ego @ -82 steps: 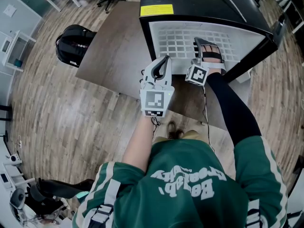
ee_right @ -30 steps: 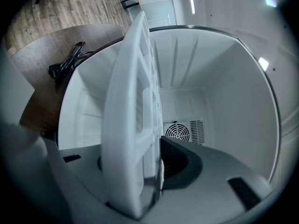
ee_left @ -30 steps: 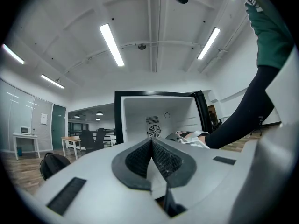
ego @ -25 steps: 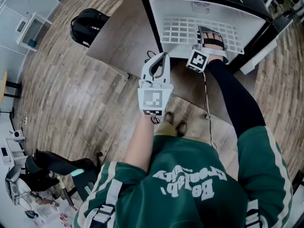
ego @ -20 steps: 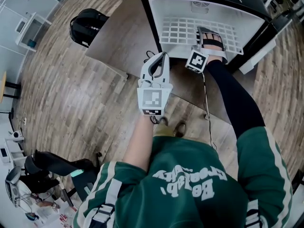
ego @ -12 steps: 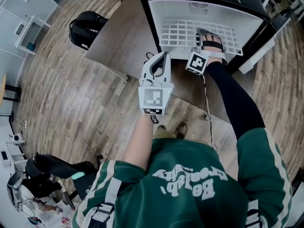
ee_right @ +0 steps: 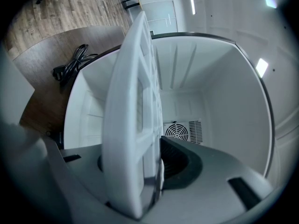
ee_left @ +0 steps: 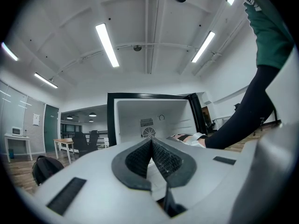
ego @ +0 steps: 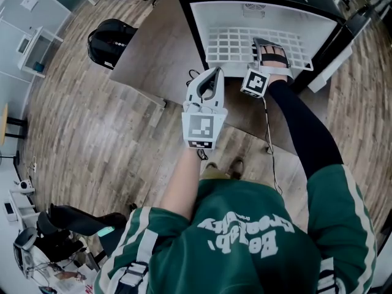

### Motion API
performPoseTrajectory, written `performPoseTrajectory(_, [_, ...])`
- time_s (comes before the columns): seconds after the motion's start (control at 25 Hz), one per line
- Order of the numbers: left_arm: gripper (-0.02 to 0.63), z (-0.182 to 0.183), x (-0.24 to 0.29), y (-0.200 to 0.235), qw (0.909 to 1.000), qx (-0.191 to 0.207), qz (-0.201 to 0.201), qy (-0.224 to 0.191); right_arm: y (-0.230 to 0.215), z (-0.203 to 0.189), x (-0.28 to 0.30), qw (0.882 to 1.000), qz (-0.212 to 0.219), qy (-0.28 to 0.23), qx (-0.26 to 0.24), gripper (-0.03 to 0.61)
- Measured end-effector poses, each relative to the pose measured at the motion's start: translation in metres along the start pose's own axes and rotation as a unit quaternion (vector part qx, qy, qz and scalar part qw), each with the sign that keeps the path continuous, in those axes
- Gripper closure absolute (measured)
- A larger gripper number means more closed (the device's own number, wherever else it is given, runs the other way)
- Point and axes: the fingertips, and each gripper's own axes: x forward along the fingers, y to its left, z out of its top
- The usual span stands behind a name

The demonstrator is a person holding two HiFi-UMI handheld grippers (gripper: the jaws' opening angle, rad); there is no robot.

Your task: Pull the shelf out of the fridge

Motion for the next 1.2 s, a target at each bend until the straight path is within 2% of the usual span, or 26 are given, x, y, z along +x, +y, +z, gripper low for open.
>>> performPoseTrajectory(0.52, [0.597, 0.004, -0.01, 0.0, 1.0, -0.004, 0.001, -0.006, 0.003, -0.003, -0.01, 1.0, -0.001, 0.006, -0.012, 0.428])
performPoseTrajectory(0.68, [0.597, 0.005, -0.014, 0.0, 1.0, -0.005, 0.004, -0.006, 0.002, 0.001, -0.016, 1.0, 0.0, -0.006, -0.004, 0.43])
performPoseTrajectory(0.88, [0.597, 0.006, -0.017, -0.003, 1.0, -0.004, 0.004, -0.008, 0.004, -0.006, -0.018, 0.999, -0.002, 0.009, -0.033, 0.434])
performPoseTrajectory(1.2, [0.597, 0.009, -0.023, -0.005, 0.9999, -0.005, 0.006, -0.011, 0.005, 0.002, -0.027, 1.0, -0.003, -0.012, -0.011, 0.44])
